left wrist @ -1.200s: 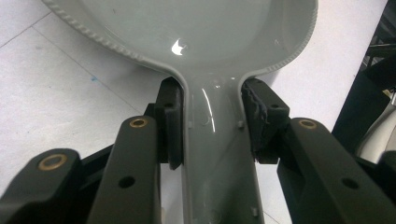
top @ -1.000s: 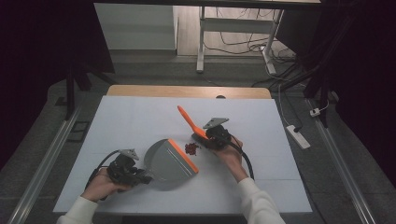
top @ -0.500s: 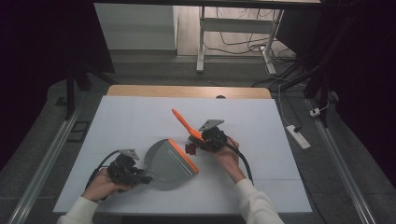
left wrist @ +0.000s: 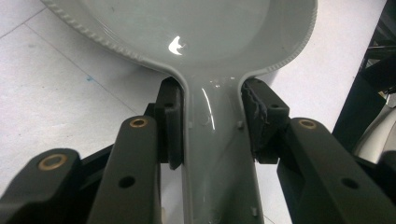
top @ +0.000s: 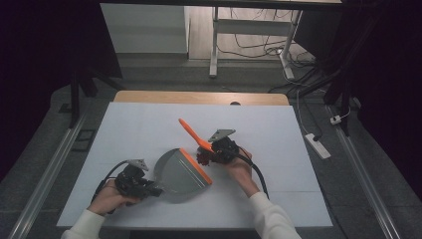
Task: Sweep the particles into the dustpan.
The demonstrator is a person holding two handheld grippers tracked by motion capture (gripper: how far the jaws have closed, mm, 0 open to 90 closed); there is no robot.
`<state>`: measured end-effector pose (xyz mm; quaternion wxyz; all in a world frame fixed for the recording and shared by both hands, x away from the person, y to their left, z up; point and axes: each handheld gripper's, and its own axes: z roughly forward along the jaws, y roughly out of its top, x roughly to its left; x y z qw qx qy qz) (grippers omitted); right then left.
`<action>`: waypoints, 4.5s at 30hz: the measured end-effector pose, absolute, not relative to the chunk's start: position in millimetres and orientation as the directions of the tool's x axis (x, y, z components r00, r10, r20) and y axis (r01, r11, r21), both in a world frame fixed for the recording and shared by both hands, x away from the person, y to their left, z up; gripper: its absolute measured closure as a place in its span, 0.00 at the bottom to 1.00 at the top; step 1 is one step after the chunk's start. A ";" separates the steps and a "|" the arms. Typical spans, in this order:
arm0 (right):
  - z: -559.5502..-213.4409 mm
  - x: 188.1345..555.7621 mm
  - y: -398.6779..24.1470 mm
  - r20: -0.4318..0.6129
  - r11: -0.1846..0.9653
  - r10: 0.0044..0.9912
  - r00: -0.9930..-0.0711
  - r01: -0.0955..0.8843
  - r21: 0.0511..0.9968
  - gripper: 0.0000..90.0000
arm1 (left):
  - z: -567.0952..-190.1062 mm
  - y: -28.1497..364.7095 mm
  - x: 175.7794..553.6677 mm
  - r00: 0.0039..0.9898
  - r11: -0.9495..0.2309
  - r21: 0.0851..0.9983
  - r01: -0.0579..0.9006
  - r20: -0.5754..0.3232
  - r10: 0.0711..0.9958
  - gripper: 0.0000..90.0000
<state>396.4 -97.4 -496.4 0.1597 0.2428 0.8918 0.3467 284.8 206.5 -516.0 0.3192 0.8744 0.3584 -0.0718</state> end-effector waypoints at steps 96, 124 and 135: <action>-497.0 394.2 -96.3 -0.079 0.627 0.542 -0.837 0.339 0.701 0.78 | -519.1 204.5 284.8 0.729 -0.543 0.495 0.678 -0.357 0.585 0.68; -491.3 366.4 -75.1 0.022 0.592 0.454 -0.891 0.320 0.739 0.78 | -519.5 204.1 284.7 0.731 -0.551 0.490 0.676 -0.351 0.585 0.68; -475.0 374.4 -97.6 0.003 0.526 0.530 -0.848 0.332 0.783 0.78 | -519.3 204.1 284.5 0.732 -0.551 0.491 0.675 -0.350 0.585 0.68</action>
